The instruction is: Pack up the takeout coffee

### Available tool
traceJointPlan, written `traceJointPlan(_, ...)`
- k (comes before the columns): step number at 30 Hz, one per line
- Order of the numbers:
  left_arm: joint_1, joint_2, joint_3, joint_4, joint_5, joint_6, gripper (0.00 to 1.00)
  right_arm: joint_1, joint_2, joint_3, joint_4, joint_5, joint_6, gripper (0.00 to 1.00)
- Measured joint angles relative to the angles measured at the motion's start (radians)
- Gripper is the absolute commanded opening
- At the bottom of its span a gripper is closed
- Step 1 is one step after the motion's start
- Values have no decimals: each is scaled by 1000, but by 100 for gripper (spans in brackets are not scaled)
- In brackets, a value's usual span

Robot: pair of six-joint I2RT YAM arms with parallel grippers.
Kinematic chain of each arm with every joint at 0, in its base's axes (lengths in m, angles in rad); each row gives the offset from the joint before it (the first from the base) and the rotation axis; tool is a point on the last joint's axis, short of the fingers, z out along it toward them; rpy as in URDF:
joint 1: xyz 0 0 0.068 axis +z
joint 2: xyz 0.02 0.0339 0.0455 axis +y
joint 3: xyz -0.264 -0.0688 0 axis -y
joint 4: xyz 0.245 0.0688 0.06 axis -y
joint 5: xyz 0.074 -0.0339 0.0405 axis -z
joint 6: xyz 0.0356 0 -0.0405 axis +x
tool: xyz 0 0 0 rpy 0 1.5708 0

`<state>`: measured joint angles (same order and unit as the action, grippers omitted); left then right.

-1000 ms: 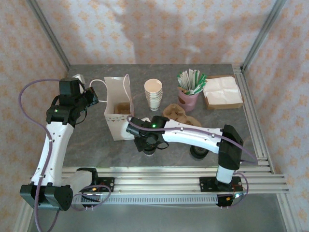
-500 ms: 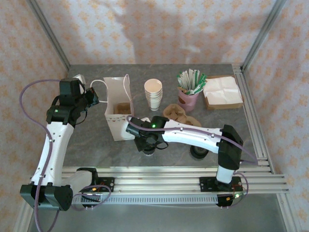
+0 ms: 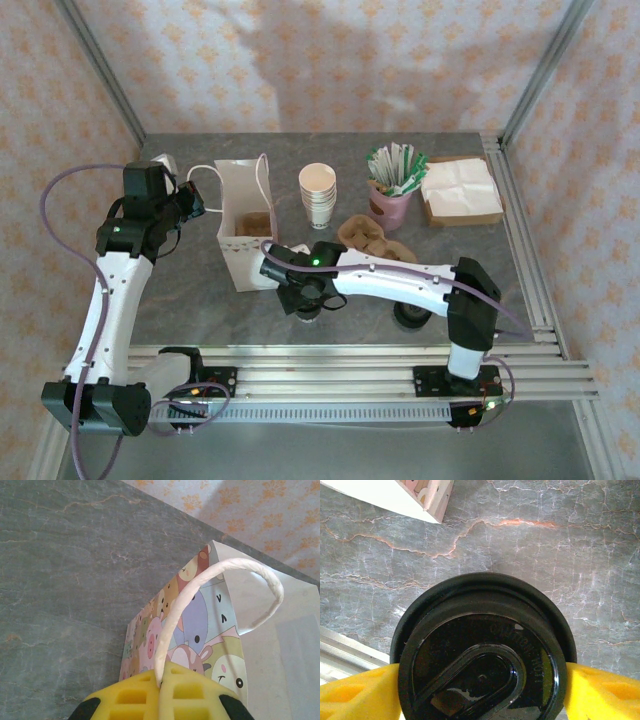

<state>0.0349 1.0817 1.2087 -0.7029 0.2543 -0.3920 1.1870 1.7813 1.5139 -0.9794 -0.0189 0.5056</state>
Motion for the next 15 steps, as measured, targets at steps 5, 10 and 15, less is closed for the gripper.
traceJointPlan(5,0,0,0,0,0,0,2,0,0,-3,2,3,3,74)
traceJointPlan(10,0,0,-1,0,3,-2,2,2,0,-5,7,12,13,65)
traceJointPlan(15,0,0,-16,0,18,-7,2,2,-2,-5,12,17,18,65)
